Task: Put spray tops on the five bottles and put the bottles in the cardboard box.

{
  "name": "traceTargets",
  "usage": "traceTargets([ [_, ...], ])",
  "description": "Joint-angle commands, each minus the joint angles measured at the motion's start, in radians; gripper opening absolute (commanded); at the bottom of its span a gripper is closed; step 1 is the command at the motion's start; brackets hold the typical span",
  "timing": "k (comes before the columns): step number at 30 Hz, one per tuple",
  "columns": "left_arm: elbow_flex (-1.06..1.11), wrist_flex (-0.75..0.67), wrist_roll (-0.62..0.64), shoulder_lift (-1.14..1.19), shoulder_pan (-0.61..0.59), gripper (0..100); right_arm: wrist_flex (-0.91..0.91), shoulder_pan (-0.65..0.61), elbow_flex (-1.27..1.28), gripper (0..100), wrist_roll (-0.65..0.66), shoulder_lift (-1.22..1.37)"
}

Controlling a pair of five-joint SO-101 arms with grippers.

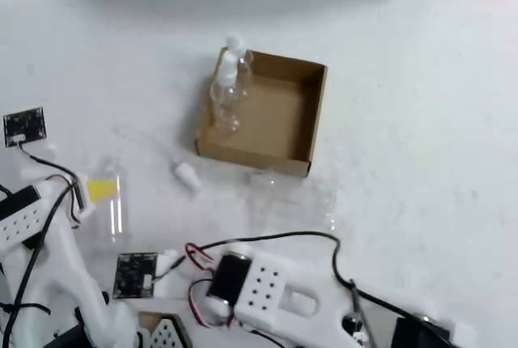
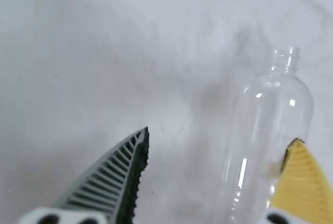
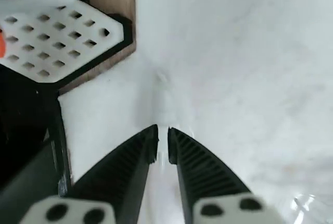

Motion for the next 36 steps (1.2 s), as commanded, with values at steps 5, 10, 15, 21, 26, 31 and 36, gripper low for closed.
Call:
traceTargets([
  [5, -0.006, -0.034, 0.063, 0.004, -0.013, 38, 0.074, 0.002, 0.003, 1.5, -0.029, -0.191],
  [10, -0.051, -0.029, 0.064, 0.082, -0.019, 38, 0.058, -0.005, 0.025, 1.5, -0.037, -0.125],
  [15, -0.206, 0.064, 0.063, 0.295, -0.058, 38, 0.041, -0.047, 0.008, 1.5, -0.037, 0.002],
  [21, -0.238, 0.068, 0.063, 0.334, -0.058, 38, 0.015, -0.134, 0.002, 1.5, -0.037, 0.105],
  [26, -0.239, 0.064, 0.063, 0.334, -0.059, 38, 0.018, -0.136, -0.02, 1.5, -0.038, 0.128],
  [31, -0.244, 0.064, 0.064, 0.34, -0.059, 38, 0.015, -0.136, -0.023, 1.5, -0.071, 0.128],
  [36, -0.245, 0.063, 0.064, 0.34, -0.059, 38, 0.012, -0.176, -0.021, 1.5, -0.08, 0.13],
])
